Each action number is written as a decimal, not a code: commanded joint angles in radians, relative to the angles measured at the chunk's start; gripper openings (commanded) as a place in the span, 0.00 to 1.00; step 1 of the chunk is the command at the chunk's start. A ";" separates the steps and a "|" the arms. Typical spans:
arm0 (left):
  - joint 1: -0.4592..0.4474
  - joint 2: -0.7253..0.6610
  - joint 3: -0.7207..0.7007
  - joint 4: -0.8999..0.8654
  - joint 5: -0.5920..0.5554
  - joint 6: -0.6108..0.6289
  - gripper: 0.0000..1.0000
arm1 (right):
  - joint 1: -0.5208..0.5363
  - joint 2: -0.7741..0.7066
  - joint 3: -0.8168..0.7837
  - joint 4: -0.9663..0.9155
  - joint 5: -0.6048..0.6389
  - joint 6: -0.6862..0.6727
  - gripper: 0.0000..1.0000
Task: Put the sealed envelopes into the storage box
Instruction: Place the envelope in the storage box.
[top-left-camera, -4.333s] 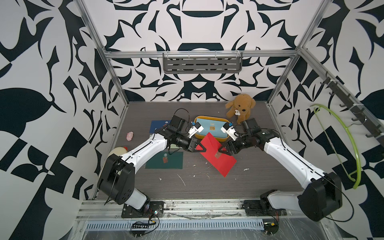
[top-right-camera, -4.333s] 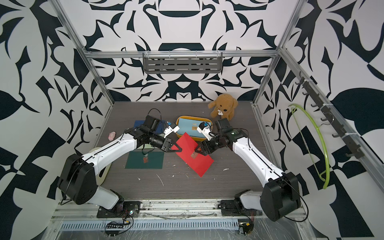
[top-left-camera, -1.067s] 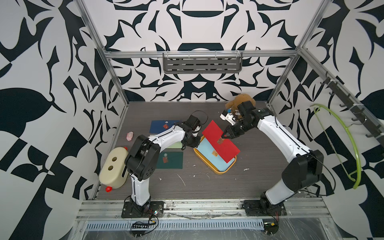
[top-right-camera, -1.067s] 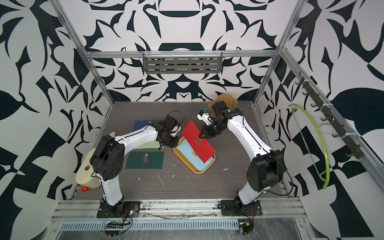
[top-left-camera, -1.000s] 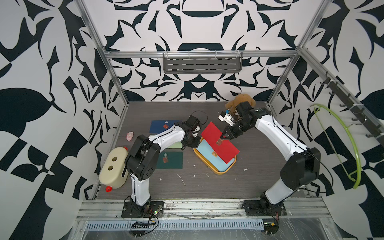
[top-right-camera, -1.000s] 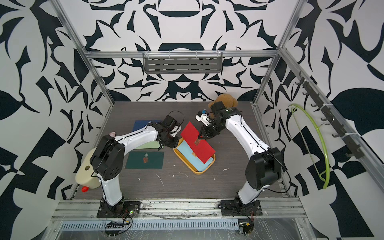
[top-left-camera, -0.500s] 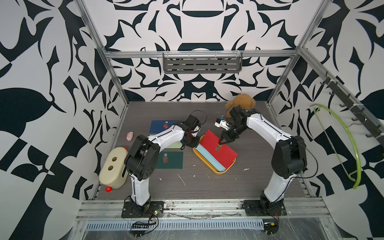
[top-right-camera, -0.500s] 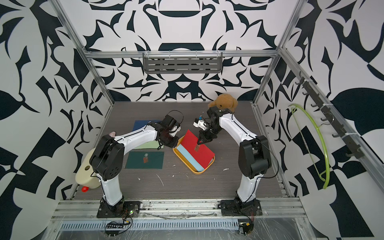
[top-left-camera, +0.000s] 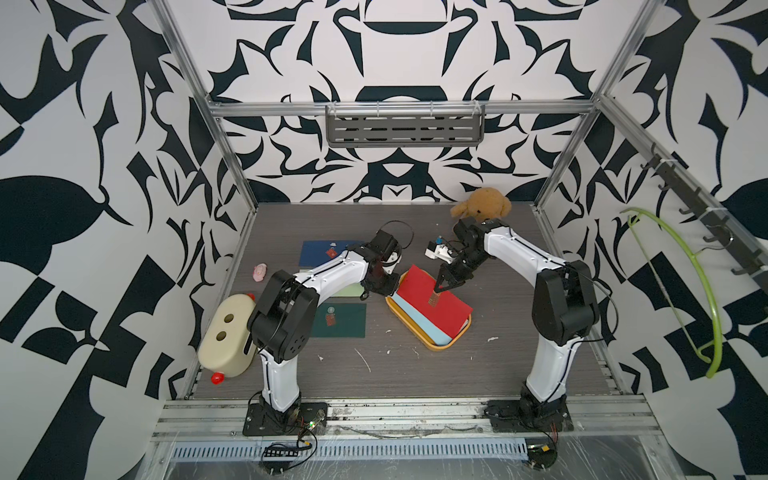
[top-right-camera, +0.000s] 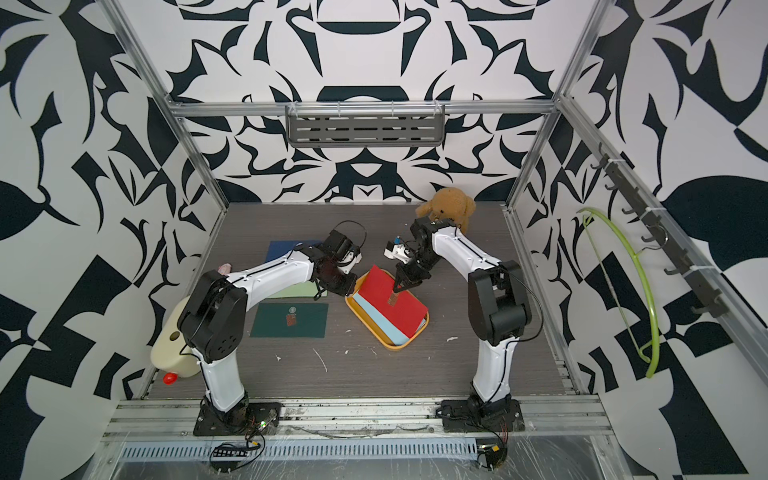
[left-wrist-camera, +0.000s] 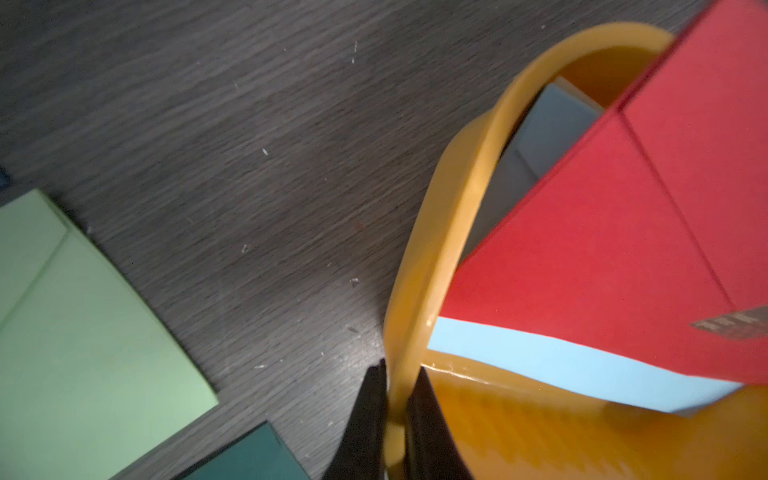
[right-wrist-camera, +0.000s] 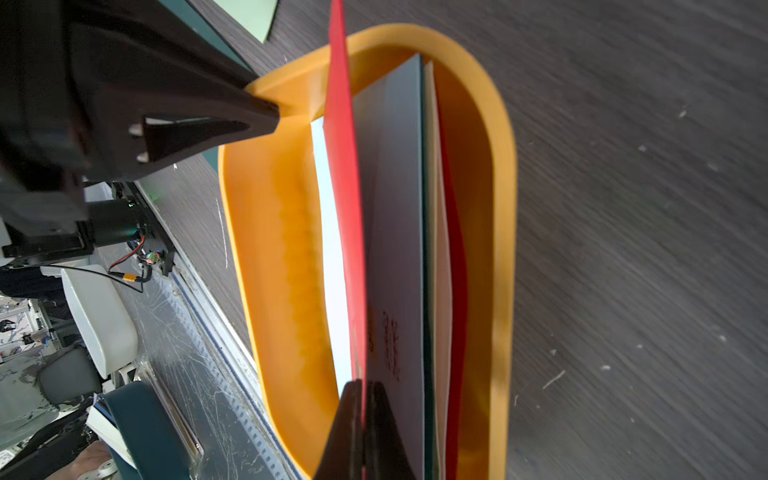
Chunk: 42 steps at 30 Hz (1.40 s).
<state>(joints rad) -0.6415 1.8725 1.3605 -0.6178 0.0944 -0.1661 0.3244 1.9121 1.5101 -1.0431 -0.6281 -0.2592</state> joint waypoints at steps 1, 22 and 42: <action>0.003 -0.022 -0.008 -0.011 0.013 0.023 0.07 | 0.007 -0.022 0.040 0.021 -0.018 -0.021 0.00; 0.014 -0.029 -0.050 0.052 0.025 -0.133 0.07 | 0.025 -0.081 -0.190 0.215 -0.016 0.081 0.01; 0.046 -0.038 -0.093 0.090 0.033 -0.233 0.07 | 0.023 -0.154 -0.169 0.215 0.139 0.112 0.33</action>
<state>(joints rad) -0.6075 1.8423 1.2842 -0.5278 0.1539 -0.3843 0.3447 1.7863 1.2625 -0.7864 -0.5373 -0.1421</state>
